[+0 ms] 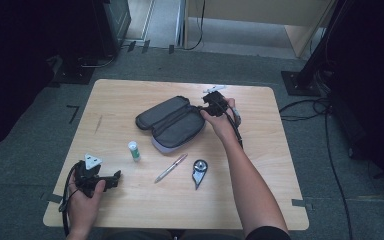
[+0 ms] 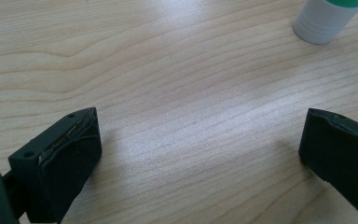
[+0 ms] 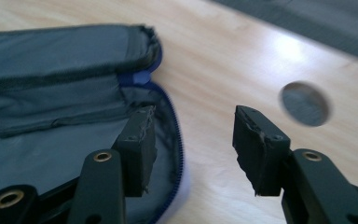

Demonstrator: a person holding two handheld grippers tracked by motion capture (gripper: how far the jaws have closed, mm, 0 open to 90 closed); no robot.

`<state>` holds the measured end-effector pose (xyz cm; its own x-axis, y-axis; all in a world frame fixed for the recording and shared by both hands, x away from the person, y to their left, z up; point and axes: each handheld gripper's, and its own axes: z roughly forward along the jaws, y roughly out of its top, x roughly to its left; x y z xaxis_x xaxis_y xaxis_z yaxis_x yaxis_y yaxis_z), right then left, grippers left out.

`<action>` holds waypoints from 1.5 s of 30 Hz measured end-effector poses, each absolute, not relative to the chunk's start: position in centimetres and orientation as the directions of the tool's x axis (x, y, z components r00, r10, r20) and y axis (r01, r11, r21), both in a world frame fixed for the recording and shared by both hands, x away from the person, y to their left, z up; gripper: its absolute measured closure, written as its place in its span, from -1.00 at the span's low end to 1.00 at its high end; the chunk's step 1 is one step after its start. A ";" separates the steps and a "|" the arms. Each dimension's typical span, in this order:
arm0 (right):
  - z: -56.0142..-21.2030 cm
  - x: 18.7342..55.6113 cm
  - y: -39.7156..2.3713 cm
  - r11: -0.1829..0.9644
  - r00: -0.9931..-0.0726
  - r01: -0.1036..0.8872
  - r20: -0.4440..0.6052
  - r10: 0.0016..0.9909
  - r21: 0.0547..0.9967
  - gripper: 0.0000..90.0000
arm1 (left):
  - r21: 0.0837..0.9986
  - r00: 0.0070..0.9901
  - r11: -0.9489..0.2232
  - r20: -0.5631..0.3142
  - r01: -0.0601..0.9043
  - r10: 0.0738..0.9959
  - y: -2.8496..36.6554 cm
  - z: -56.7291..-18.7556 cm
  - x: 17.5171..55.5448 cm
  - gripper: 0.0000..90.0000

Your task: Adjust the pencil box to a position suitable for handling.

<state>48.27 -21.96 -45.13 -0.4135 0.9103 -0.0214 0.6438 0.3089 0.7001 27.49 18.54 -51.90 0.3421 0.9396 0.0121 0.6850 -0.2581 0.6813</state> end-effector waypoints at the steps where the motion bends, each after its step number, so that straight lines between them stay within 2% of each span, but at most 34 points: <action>1: -45.5 48.5 -22.0 0.299 -0.418 0.659 0.006 0.908 0.690 0.09 | 0.681 0.343 -0.259 0.013 0.685 0.939 18.5 -51.9 27.5 -1.00; 6: -46.9 49.3 -21.9 0.301 -0.416 0.698 0.026 0.909 0.650 0.28 | 0.681 0.343 -0.259 0.012 0.685 0.939 18.5 -51.9 27.5 -1.00; 9: -47.3 49.4 -21.8 0.310 -0.426 0.707 0.033 0.904 0.636 0.28 | 0.681 0.344 -0.259 0.012 0.685 0.939 18.5 -51.9 27.5 -1.00; 12: -47.5 49.4 -21.5 0.304 -0.408 0.718 0.025 0.913 0.627 0.50 | 0.680 0.344 -0.261 0.013 0.685 0.939 18.5 -51.9 27.5 -1.00; 17: -47.0 49.2 -21.5 0.270 -0.379 0.725 0.039 0.925 0.634 0.97 | 0.680 0.344 -0.261 0.014 0.685 0.939 18.5 -51.9 27.5 -1.00; 28: -45.3 47.2 -22.3 0.151 -0.295 0.748 0.120 0.948 0.646 1.00 | 0.680 0.344 -0.261 0.013 0.685 0.939 18.5 -51.9 27.5 -1.00; 34: -44.3 45.3 -24.4 0.020 -0.196 0.760 0.200 0.960 0.649 1.00 | 0.679 0.344 -0.261 0.014 0.686 0.939 18.5 -51.9 27.5 -1.00; 40: -45.1 43.1 -26.3 -0.042 -0.123 0.765 0.209 0.970 0.643 0.99 | 0.681 0.341 -0.257 0.012 0.686 0.940 18.4 -51.9 27.5 -1.00; 45: -46.6 41.3 -26.8 -0.031 -0.138 0.786 0.225 0.965 0.617 0.96 | 0.681 0.341 -0.257 0.012 0.686 0.940 18.4 -51.9 27.6 -1.00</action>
<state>41.33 -26.76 -46.58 -0.1383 0.9646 0.2246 0.7864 -0.0309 0.6169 27.56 18.40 -51.89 0.3407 0.9401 0.0121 0.6860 -0.2574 0.6806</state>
